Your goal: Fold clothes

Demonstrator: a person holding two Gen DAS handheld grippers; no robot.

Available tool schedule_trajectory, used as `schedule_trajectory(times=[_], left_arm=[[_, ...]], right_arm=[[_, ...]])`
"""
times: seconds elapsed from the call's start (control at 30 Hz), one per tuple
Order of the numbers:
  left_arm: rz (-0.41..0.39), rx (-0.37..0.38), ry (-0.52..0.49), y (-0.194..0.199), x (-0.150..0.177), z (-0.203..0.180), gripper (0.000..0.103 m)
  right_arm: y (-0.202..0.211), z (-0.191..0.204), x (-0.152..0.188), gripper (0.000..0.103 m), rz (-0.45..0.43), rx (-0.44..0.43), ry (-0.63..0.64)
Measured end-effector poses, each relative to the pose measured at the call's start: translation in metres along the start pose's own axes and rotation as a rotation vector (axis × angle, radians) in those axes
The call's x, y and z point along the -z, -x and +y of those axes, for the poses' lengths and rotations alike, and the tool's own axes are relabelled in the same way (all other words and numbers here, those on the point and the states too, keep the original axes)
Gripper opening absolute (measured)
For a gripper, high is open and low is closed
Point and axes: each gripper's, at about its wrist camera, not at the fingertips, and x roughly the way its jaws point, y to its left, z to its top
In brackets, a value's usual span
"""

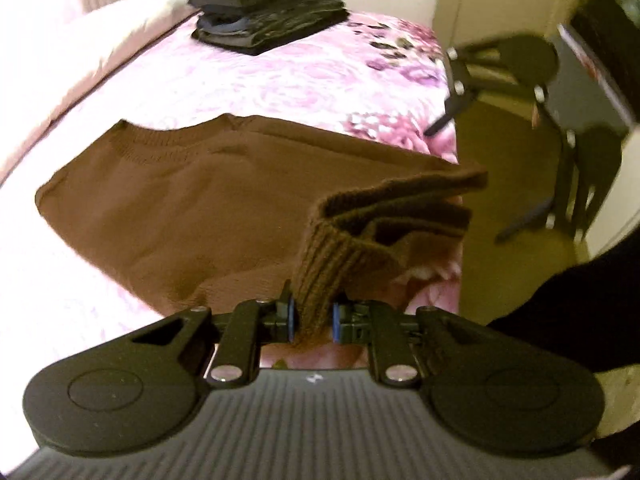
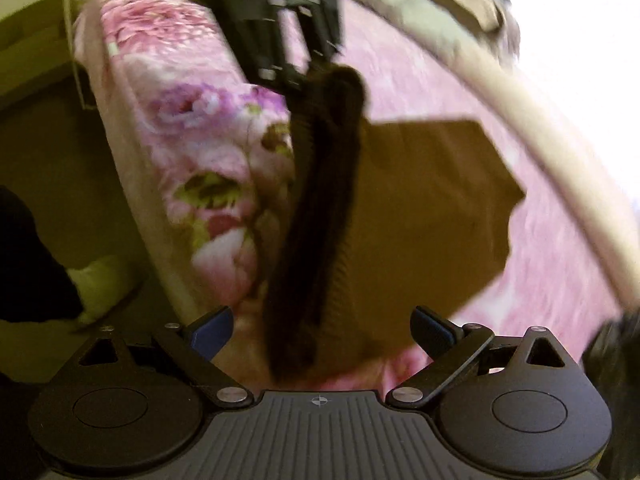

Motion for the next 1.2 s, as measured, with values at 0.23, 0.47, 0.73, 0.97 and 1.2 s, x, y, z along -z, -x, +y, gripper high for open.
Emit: schedule_trajectory(times=[0.23, 0.47, 0.73, 0.97, 1.2], left_arm=[[-0.001, 0.056, 0.119, 0.002, 0.006, 0.016, 0.013], [-0.007, 0.029, 0.032, 0.006, 0.028, -0.001, 0.013], [0.024, -0.244, -0.507, -0.008, 0.06, -0.085, 0.019], [0.084, -0.425, -0.916, -0.034, 0.111, -0.132, 0.026], [0.069, -0.401, -0.826, -0.031, 0.105, -0.13, 0.012]], right_arm=[[-0.036, 0.007, 0.003, 0.098, -0.053, 0.055, 0.094], [-0.054, 0.019, 0.037, 0.096, -0.054, 0.115, 0.249], [-0.048, 0.008, 0.051, 0.051, -0.084, 0.147, 0.292], [-0.062, 0.005, 0.056, 0.051, -0.096, 0.117, 0.374], [-0.047, -0.01, 0.046, 0.012, -0.094, 0.042, 0.29]])
